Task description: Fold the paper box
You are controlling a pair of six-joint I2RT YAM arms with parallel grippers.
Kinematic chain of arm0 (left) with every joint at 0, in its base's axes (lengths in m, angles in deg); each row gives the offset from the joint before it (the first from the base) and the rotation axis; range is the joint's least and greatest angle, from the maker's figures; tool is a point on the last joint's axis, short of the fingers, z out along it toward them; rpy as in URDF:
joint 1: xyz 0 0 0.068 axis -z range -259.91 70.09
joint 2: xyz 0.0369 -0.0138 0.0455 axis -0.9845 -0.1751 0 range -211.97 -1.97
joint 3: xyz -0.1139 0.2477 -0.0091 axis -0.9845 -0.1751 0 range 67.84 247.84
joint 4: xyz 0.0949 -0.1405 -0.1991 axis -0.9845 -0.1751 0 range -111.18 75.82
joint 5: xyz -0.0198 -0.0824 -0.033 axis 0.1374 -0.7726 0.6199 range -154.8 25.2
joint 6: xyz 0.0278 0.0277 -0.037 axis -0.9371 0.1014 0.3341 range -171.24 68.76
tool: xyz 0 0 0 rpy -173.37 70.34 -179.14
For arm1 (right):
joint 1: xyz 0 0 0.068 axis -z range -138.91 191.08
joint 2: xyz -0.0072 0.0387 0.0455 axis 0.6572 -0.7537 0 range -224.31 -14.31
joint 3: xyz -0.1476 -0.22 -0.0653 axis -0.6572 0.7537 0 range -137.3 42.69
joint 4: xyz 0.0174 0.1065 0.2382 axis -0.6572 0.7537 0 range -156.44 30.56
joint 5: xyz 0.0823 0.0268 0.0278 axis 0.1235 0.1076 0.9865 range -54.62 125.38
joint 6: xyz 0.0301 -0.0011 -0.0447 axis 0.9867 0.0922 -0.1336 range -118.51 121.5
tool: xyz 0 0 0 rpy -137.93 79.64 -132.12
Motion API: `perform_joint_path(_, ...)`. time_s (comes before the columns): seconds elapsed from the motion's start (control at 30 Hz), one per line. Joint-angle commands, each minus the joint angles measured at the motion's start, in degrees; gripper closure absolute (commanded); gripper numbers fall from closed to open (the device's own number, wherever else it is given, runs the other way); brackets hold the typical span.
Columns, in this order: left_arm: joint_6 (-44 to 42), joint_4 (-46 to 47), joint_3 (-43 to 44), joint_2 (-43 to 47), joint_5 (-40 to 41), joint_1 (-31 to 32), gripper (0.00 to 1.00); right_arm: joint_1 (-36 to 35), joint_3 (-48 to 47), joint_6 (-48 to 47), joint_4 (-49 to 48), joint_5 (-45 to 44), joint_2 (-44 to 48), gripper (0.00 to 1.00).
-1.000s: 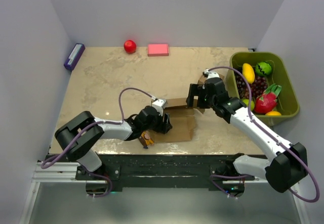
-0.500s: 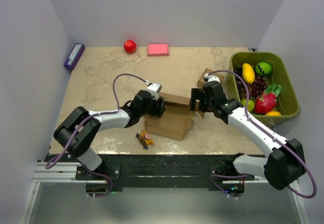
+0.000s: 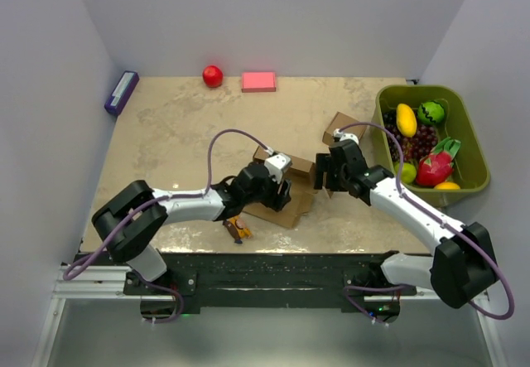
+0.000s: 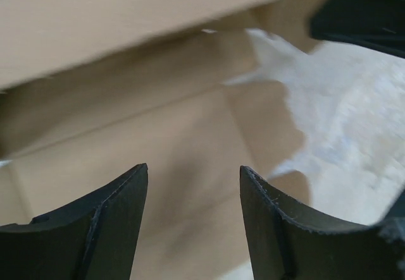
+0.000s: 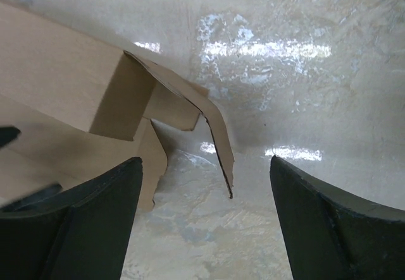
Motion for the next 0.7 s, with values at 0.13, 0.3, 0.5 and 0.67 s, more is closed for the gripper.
perform_joint_path(0.13, 0.7, 8.2, -1.3, -2.9, 1.8, 3.9, 0.36, 0.1, 1.7, 3.2, 0.5, -1.8, -1.8, 0.32)
perform_joint_path(0.3, 2.6, 9.0, -2.5, -7.4, 0.6, 4.1, 0.37, 0.1, 0.2, 2.3, 1.3, -4.0, -2.6, 0.50)
perform_joint_path(0.5, 4.4, 8.6, -6.3, -10.5, 1.2, 4.1, 0.41, 0.1, -3.5, -2.6, 2.5, -7.9, -6.5, 0.79)
perform_joint_path(0.67, 5.9, 9.4, -9.2, -11.8, 2.2, 4.1, 0.44, 0.1, -8.1, -5.3, 3.1, -12.9, -11.4, 0.85)
